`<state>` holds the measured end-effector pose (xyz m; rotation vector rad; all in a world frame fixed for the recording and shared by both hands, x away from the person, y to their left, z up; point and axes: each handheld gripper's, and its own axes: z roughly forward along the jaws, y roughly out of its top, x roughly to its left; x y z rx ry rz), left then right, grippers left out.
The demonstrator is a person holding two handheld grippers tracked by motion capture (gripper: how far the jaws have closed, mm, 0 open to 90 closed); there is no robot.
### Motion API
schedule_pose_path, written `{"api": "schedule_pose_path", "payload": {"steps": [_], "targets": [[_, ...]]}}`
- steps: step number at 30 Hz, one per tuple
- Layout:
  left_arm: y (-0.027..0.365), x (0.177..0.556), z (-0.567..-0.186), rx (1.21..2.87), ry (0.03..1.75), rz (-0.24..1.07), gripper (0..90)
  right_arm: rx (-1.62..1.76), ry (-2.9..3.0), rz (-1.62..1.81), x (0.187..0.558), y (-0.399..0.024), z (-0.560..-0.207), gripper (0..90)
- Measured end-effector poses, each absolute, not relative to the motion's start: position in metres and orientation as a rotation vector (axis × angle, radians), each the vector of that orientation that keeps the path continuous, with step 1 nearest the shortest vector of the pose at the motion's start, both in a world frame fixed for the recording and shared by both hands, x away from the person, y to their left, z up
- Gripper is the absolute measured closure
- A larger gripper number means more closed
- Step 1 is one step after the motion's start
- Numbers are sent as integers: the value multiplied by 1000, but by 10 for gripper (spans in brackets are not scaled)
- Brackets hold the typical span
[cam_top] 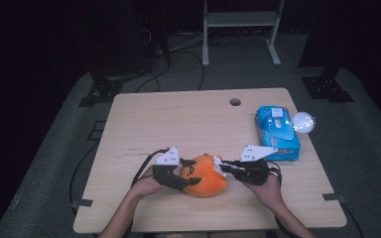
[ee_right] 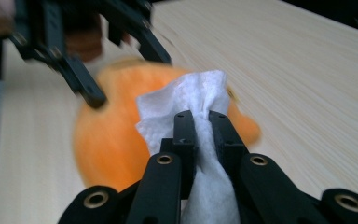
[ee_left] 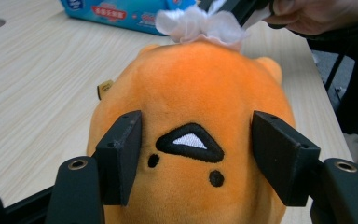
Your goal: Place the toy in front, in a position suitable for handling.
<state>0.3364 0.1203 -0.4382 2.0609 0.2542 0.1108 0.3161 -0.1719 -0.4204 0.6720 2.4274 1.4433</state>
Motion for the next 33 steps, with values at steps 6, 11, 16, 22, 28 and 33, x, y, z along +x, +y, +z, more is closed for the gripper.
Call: {"api": "schedule_pose_path", "payload": {"steps": [6,11,16,22,28,33], "targets": [[116,332,-438,2064,199,106,363,681,2428,1462,320,-170,-418,816],[113,331,-437,2067,188,111,364,758,2429,1411,326,-178,-424,816],[109,328,-437,2070,165,110,361,651,2431,1500,315,-164,-415,815],[116,335,-428,2020,260,99,170,598,2448,1460,313,-160,-415,815],[114,337,-436,2060,312,78,214,583,2458,1461,312,-162,-414,815],[104,326,-432,2099,209,138,270,509,2461,1505,302,-146,-408,815]]}}
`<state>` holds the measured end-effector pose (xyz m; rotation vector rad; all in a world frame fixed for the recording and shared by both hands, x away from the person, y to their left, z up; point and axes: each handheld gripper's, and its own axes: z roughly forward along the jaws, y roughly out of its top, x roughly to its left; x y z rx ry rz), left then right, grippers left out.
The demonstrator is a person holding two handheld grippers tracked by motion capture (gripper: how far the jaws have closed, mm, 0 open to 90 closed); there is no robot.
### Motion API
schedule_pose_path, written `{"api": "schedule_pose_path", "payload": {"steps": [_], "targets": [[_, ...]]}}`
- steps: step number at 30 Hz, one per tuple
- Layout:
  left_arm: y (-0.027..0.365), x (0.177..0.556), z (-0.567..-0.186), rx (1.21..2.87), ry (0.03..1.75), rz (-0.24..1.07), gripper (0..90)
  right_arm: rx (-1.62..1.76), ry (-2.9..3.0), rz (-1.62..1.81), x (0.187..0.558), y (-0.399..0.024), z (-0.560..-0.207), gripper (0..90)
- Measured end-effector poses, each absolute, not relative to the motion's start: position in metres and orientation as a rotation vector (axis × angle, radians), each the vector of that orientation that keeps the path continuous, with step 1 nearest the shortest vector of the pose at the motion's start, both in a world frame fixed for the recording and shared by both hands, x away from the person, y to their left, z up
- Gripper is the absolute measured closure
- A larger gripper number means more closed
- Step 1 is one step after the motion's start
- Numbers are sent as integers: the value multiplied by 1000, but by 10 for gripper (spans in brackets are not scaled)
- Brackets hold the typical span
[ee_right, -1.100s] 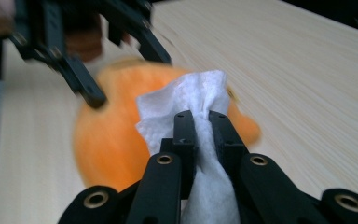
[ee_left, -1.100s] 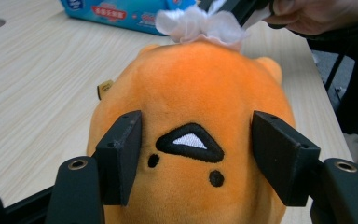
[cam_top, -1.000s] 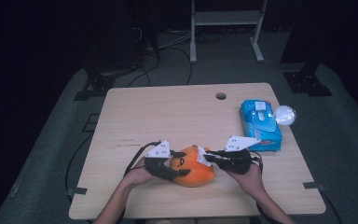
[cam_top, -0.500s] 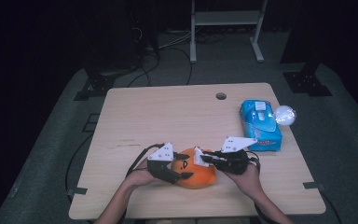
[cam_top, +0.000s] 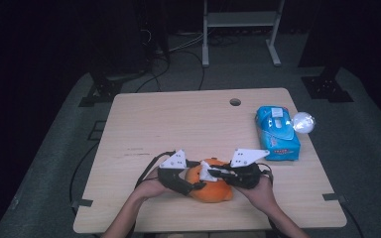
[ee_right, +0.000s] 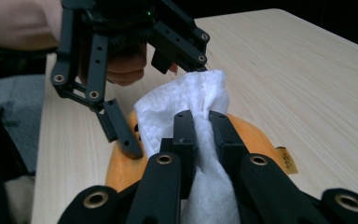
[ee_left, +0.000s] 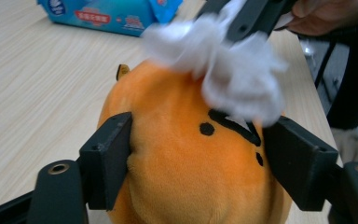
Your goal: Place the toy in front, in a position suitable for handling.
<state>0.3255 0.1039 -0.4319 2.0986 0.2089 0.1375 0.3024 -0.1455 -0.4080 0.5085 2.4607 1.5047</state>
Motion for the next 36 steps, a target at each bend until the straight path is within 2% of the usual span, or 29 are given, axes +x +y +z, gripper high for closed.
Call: {"api": "schedule_pose_path", "payload": {"steps": [3,12,19,28,36], "targets": [[106,325,-432,2105,202,149,298,537,2461,1479,305,-148,-411,816],[104,321,-431,2111,164,175,302,766,2420,1398,323,-184,-422,816],[97,314,-429,2125,122,201,300,620,2434,1481,310,-156,-411,815],[97,313,-427,2133,102,227,312,788,2422,1405,325,-183,-421,816],[86,301,-422,2159,-7,289,313,689,2424,1486,319,-158,-409,815]]}}
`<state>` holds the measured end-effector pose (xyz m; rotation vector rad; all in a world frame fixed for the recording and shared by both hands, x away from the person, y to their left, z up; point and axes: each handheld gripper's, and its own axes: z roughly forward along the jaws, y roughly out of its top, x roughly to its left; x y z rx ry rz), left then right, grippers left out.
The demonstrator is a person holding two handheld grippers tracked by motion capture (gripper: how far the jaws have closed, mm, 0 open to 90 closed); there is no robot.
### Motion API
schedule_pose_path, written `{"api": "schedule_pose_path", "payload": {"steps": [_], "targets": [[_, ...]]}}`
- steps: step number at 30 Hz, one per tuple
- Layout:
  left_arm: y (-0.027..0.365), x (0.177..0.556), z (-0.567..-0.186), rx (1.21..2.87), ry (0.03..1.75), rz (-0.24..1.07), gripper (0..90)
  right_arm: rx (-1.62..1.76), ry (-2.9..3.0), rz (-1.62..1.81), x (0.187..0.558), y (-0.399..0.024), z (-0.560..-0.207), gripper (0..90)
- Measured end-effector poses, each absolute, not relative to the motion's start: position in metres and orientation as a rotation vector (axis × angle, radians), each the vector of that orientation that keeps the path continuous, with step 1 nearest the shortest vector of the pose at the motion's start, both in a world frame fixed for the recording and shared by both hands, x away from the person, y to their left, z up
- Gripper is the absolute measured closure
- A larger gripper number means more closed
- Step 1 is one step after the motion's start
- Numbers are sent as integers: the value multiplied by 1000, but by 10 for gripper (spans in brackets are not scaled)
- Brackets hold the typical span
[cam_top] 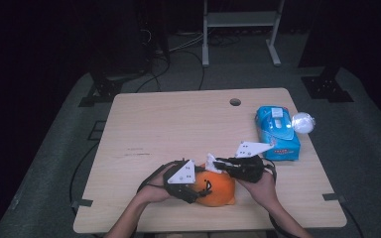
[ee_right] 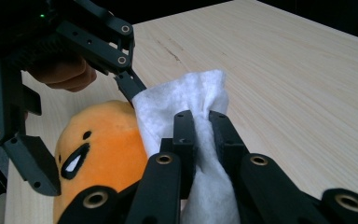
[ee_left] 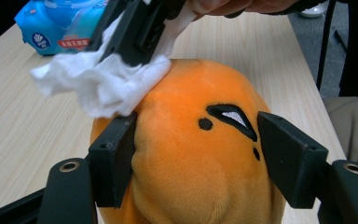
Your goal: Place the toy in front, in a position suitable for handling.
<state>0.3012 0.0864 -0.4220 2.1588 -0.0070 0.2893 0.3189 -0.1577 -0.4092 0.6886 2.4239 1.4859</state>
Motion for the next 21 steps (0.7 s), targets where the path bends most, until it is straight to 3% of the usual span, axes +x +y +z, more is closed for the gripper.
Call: {"api": "schedule_pose_path", "payload": {"steps": [14,21], "targets": [[99,312,-428,2157,58,222,323,800,2410,1416,328,-184,-421,815],[120,332,-440,2096,246,142,324,811,2416,1376,327,-192,-425,815]]}}
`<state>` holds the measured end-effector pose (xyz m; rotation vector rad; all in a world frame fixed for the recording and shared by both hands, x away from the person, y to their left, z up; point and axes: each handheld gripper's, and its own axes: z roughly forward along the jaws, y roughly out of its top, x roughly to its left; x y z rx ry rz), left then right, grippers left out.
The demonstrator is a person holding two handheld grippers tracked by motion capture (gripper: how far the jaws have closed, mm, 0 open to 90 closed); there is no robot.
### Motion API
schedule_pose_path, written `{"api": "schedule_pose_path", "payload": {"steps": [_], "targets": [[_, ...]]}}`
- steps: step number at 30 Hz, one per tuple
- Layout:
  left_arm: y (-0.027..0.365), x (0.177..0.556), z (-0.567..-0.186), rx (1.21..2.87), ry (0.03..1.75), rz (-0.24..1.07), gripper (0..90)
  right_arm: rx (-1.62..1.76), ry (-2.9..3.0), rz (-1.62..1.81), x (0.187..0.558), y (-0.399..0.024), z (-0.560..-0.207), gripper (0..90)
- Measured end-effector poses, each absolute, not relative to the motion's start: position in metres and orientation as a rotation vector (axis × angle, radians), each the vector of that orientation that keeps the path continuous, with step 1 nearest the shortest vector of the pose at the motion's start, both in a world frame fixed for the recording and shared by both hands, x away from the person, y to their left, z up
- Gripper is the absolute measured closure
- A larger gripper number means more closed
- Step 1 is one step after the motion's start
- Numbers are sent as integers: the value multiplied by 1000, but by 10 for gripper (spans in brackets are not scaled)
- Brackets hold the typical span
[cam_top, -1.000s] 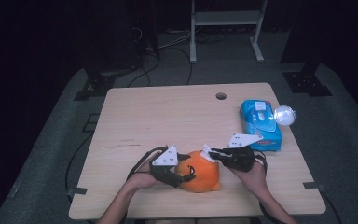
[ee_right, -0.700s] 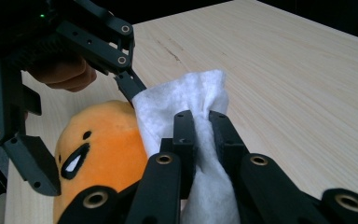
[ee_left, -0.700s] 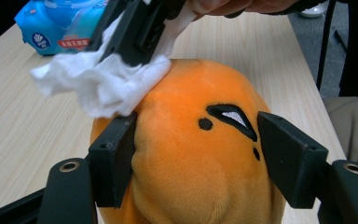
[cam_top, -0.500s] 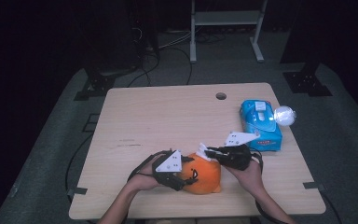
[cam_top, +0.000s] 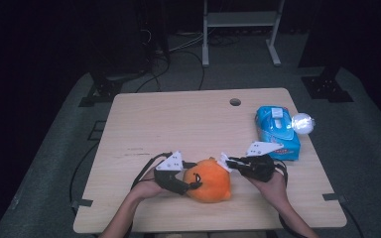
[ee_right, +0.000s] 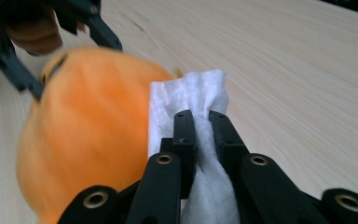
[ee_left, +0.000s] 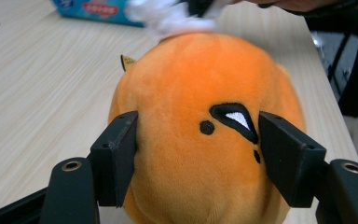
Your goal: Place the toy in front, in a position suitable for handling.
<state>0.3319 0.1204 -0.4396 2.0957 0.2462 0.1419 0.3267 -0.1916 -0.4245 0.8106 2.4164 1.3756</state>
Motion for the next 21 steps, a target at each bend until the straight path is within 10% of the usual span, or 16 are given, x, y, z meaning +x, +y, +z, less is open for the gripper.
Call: {"api": "schedule_pose_path", "payload": {"steps": [21], "targets": [[121,342,-442,2047,394,114,316,794,2479,1408,322,-193,-429,815]]}}
